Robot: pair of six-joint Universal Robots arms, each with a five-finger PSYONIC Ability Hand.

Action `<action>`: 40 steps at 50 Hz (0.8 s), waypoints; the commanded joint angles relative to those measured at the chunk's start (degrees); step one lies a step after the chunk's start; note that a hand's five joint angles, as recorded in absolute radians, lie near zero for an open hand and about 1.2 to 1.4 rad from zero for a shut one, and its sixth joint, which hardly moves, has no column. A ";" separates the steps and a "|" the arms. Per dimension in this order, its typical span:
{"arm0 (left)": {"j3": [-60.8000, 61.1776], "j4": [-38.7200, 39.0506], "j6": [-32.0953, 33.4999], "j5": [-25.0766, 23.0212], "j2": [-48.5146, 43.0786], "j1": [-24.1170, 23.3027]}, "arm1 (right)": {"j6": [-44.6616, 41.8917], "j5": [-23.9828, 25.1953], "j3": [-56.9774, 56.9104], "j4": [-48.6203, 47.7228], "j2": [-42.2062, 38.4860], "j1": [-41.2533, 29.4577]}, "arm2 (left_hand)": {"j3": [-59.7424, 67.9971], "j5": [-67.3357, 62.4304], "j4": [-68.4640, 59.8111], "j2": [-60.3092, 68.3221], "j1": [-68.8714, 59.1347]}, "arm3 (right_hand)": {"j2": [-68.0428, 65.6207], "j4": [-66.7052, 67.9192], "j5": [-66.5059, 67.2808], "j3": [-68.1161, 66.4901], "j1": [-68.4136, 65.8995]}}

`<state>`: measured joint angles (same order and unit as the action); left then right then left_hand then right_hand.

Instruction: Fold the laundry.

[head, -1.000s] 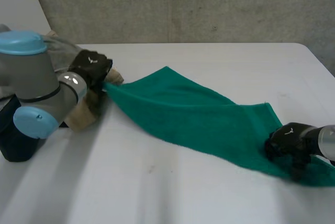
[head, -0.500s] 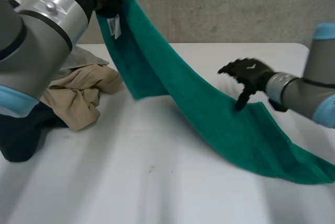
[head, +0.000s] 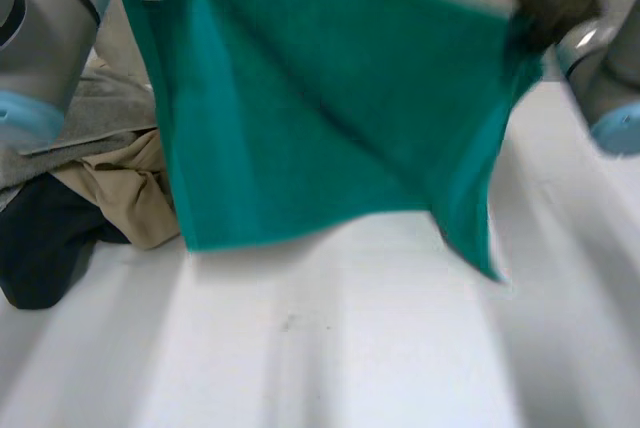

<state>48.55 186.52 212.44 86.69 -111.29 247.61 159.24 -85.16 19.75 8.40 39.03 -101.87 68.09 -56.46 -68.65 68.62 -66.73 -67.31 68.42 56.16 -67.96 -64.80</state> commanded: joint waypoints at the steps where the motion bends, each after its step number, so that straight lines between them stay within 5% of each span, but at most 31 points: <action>1: -14.17 -0.89 -2.47 9.11 -5.34 -0.20 | -0.25 -0.80 9.39 -11.30 14.90 2.72 | 11.91 -13.54 -11.35 11.38 -13.27 | -12.69 11.58 13.84 -12.04 -15.20; 10: -5.77 -2.38 -3.61 7.00 -5.87 -0.20 | -0.60 8.69 34.19 -11.47 25.83 5.63 | 11.91 -13.54 -11.35 11.38 -13.27 | -12.69 11.58 13.84 -12.04 -15.20; 19: 18.21 0.94 -5.20 2.18 -6.39 0.50 | -3.14 16.60 55.72 -14.19 23.04 8.70 | 11.91 -13.54 -11.35 11.38 -13.27 | -12.69 11.58 13.84 -12.04 -15.20; 32: 24.40 3.59 -1.77 2.69 -13.26 0.32 | -4.64 15.73 54.43 -12.01 9.40 9.50 | 11.91 -13.54 -11.35 11.38 -13.27 | -12.69 11.58 13.84 -12.04 -15.20; 40: 24.40 3.33 -2.03 2.52 -10.79 1.82 | 0.01 13.54 48.46 -4.28 6.59 10.46 | 11.91 -13.54 -11.35 11.38 -13.27 | 15.90 -17.02 -14.76 16.56 13.39</action>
<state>73.23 190.10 210.68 89.26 -123.77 248.45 156.11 -70.20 71.95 -1.33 46.96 -91.89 68.10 -56.46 -68.66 68.62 -66.73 -55.08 55.84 45.73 -55.69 -55.69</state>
